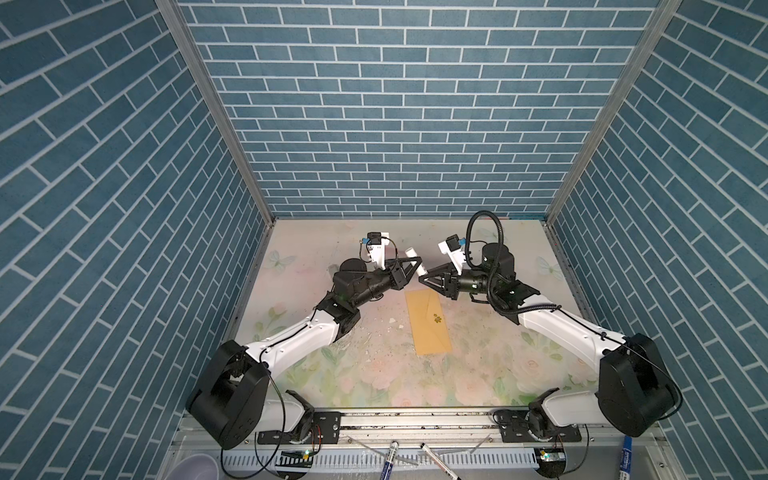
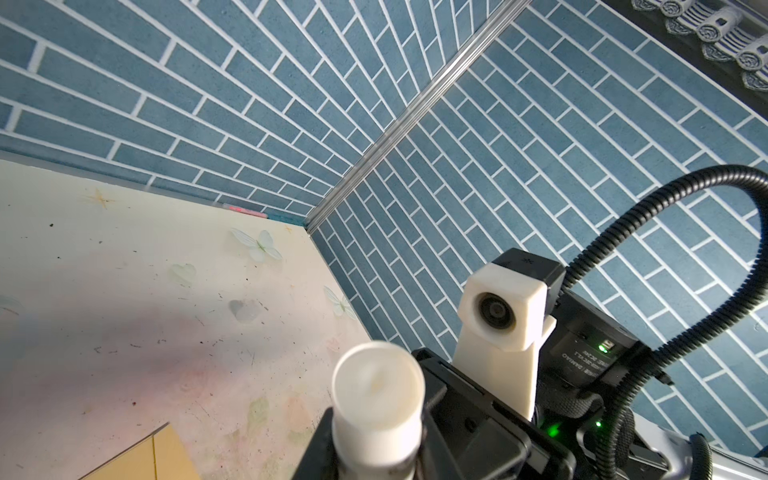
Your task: Place the letter into the envelope and seal it
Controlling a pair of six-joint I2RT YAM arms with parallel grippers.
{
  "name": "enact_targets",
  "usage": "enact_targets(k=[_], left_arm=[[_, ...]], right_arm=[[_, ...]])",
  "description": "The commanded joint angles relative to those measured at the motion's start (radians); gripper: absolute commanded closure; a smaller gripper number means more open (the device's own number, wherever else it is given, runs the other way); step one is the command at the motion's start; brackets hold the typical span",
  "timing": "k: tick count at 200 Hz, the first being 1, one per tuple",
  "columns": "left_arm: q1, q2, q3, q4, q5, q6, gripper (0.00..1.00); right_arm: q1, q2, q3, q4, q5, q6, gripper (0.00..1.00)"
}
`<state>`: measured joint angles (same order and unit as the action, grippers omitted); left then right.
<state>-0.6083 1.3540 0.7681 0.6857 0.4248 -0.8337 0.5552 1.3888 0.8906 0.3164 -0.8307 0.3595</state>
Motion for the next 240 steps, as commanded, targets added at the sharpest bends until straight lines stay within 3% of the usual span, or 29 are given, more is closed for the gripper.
enact_targets(k=[1, 18, 34, 54, 87, 115, 137, 162, 194, 214, 240], left_arm=[[0.001, 0.012, 0.005, 0.025, 0.009, 0.01, 1.0], [0.001, 0.013, 0.004, 0.019, 0.0, 0.013, 1.0], [0.001, 0.012, 0.006, -0.007, -0.018, 0.028, 1.0], [-0.001, 0.01, 0.008, -0.035, -0.038, 0.041, 1.0], [-0.001, 0.02, 0.01, -0.036, -0.044, 0.04, 1.0], [-0.001, 0.03, 0.01, -0.029, -0.047, 0.035, 1.0], [-0.001, 0.032, 0.008, -0.027, -0.046, 0.034, 1.0], [-0.001, 0.028, 0.007, -0.029, -0.049, 0.035, 1.0], [-0.001, 0.026, 0.002, -0.025, -0.05, 0.035, 1.0], [-0.001, 0.022, 0.002, -0.024, -0.046, 0.035, 1.0], [0.005, 0.003, 0.001, -0.022, -0.028, 0.03, 1.0]], right_arm=[[-0.003, -0.003, -0.02, 0.039, 0.015, 0.036, 1.0], [-0.003, -0.017, -0.011, -0.004, 0.105, 0.028, 1.0], [0.006, -0.037, 0.009, -0.09, 0.269, -0.001, 1.0], [0.082, -0.067, 0.063, -0.249, 0.607, -0.11, 1.0], [0.312, -0.004, 0.204, -0.395, 1.318, -0.352, 1.0], [0.416, 0.12, 0.274, -0.338, 1.677, -0.512, 1.0], [0.466, 0.203, 0.287, -0.21, 1.834, -0.657, 1.0], [0.481, 0.253, 0.315, -0.21, 1.844, -0.673, 1.0], [0.477, 0.214, 0.302, -0.257, 1.719, -0.59, 1.0], [0.449, 0.15, 0.282, -0.331, 1.511, -0.503, 0.86], [0.345, 0.047, 0.235, -0.418, 1.052, -0.383, 0.63]])
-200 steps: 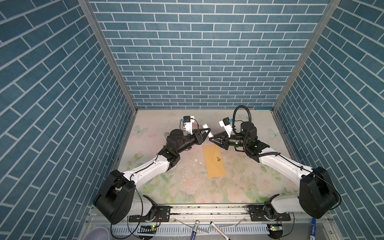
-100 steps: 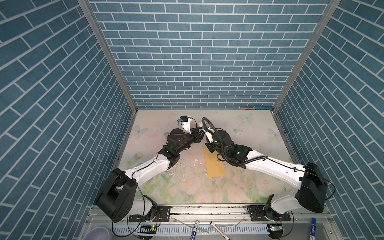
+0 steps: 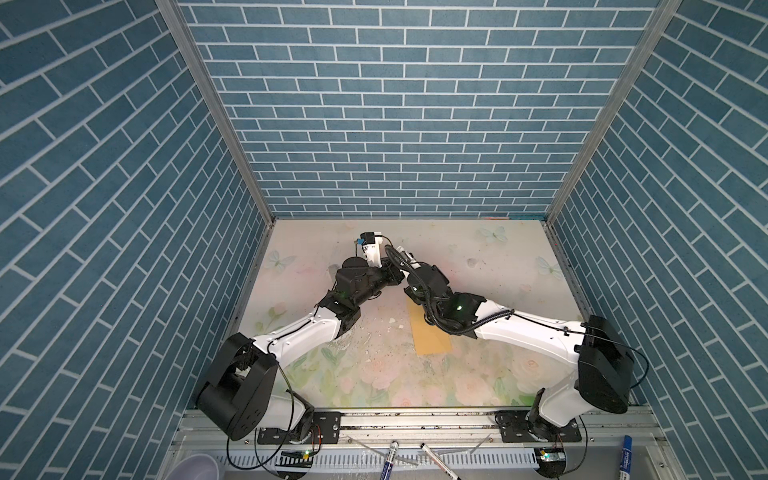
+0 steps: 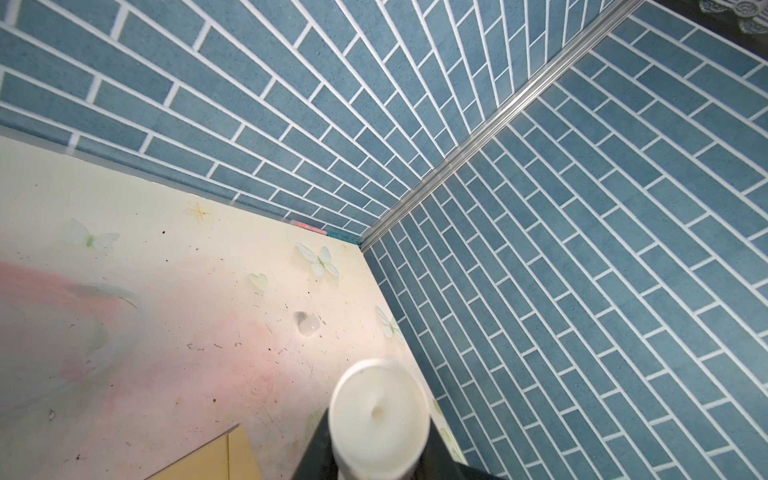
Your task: Place the letter into the envelope and seal it
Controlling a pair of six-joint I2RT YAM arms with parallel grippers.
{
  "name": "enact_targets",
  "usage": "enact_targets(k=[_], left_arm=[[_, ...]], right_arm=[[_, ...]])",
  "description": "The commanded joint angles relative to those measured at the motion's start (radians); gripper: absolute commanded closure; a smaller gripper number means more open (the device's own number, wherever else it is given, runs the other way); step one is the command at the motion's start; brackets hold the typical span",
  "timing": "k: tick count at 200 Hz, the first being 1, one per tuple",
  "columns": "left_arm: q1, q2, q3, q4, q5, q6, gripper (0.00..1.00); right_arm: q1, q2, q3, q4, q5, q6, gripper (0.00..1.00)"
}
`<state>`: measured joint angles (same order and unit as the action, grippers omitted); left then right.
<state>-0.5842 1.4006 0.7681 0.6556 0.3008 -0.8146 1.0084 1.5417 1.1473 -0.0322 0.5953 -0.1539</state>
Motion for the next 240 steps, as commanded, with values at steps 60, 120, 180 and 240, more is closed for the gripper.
enact_targets(k=[60, 120, 180, 240], left_arm=[[0.007, -0.096, 0.017, -0.022, 0.163, 0.02, 1.0], [0.007, -0.08, 0.031, 0.004, 0.214, -0.005, 1.0], [0.007, -0.065, 0.036, 0.005, 0.23, -0.009, 1.0], [0.007, -0.048, 0.041, 0.01, 0.245, -0.021, 1.0]], right_arm=[[-0.369, -0.259, -0.189, 0.046, -1.223, 0.309, 0.31], [-0.443, -0.224, -0.216, 0.143, -1.448, 0.379, 0.37], [-0.45, -0.201, -0.219, 0.181, -1.456, 0.402, 0.58], [-0.456, -0.199, -0.224, 0.204, -1.452, 0.42, 0.65]])
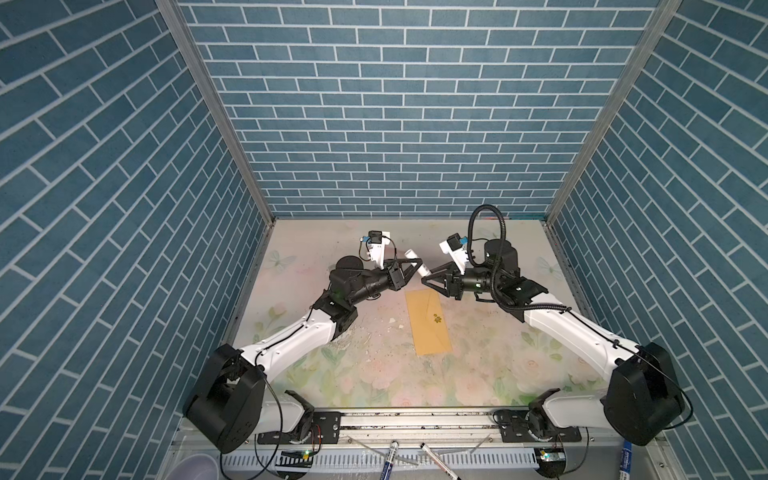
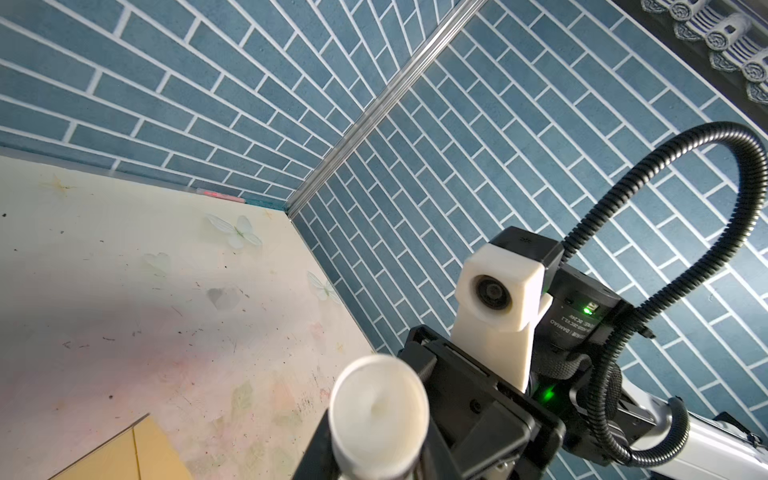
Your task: Place the letter into the envelope and seal it
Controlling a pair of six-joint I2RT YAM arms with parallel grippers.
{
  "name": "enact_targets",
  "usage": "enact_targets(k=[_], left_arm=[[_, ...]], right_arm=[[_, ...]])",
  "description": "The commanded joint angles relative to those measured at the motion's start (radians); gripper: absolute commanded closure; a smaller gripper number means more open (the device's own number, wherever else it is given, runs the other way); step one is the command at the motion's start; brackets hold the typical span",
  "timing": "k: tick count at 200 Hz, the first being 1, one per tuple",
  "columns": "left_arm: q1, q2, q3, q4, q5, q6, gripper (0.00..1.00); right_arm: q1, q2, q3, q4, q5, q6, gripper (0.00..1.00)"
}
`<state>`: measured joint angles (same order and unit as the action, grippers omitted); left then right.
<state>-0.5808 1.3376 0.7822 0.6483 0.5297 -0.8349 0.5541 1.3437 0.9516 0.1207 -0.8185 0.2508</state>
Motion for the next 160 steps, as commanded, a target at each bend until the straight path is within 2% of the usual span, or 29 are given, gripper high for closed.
enact_targets(k=[1, 7, 64, 86, 92, 142, 160], left_arm=[[0.004, 0.016, 0.026, 0.017, 0.016, -0.001, 1.0], [0.004, 0.018, 0.026, 0.017, 0.017, -0.004, 1.0], [0.003, 0.026, 0.026, 0.018, 0.016, -0.007, 1.0], [0.002, 0.028, 0.023, 0.013, 0.01, 0.0, 1.0], [0.002, 0.028, 0.022, 0.011, 0.008, 0.003, 1.0], [-0.001, 0.019, 0.02, -0.056, -0.036, 0.053, 1.0], [-0.001, 0.028, 0.02, -0.06, -0.04, 0.054, 1.0]], right_arm=[[-0.002, -0.002, -0.029, 0.052, -0.038, 0.015, 0.65], [-0.002, -0.002, -0.031, 0.054, -0.038, 0.016, 0.65], [-0.005, 0.002, -0.033, 0.087, -0.036, 0.053, 0.9], [-0.007, 0.0, -0.033, 0.102, 0.006, 0.078, 1.0], [-0.005, -0.002, -0.032, 0.1, 0.025, 0.086, 1.0], [0.006, -0.044, -0.026, 0.054, 0.344, 0.09, 1.0], [0.055, -0.063, -0.009, 0.0, 0.529, 0.027, 1.0]])
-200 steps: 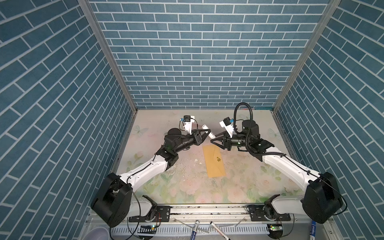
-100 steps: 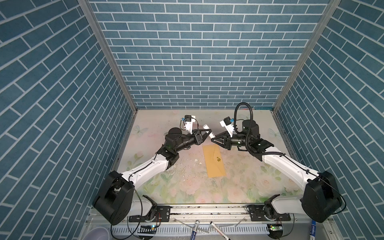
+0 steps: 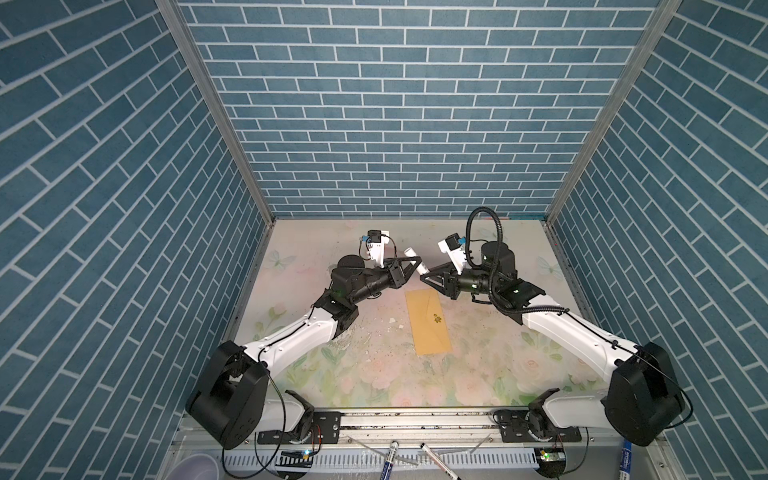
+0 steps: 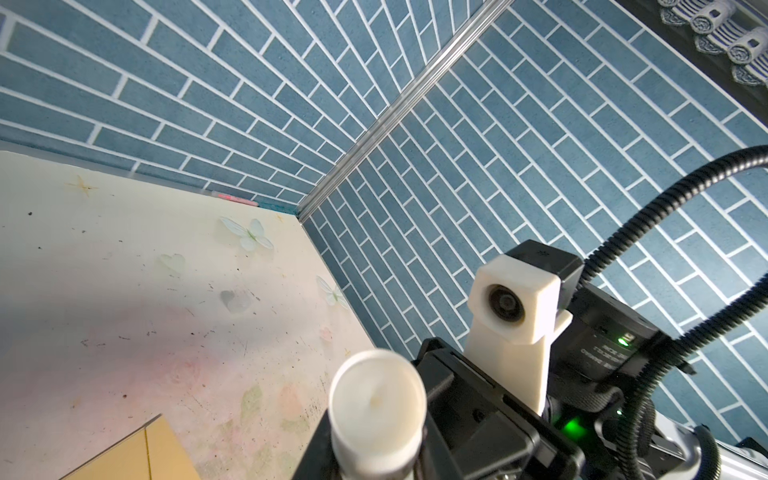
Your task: Place the letter into the envelope and seal it
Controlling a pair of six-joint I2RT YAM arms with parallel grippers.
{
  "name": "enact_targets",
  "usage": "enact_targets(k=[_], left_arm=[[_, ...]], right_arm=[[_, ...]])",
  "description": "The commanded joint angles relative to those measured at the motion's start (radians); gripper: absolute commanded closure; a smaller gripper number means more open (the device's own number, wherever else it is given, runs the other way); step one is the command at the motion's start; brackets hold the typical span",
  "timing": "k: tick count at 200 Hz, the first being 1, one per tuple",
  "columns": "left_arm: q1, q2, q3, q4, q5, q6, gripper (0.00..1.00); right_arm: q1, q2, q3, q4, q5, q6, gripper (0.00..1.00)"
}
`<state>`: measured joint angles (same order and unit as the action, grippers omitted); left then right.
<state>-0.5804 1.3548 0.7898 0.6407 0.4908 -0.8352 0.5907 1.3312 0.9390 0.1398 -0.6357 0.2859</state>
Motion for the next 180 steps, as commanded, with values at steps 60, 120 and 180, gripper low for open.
enact_targets(k=[60, 120, 180], left_arm=[[-0.002, 0.034, 0.014, -0.047, -0.012, 0.051, 1.0], [-0.004, 0.038, 0.01, -0.048, -0.021, 0.048, 1.0], [-0.003, 0.027, 0.008, -0.057, -0.021, 0.071, 1.0]], right_arm=[[0.313, 0.065, 0.137, -0.101, 1.108, -0.303, 1.0], [0.469, 0.295, 0.272, 0.038, 1.539, -0.519, 1.0], [0.451, 0.233, 0.238, -0.059, 1.31, -0.41, 0.89]])
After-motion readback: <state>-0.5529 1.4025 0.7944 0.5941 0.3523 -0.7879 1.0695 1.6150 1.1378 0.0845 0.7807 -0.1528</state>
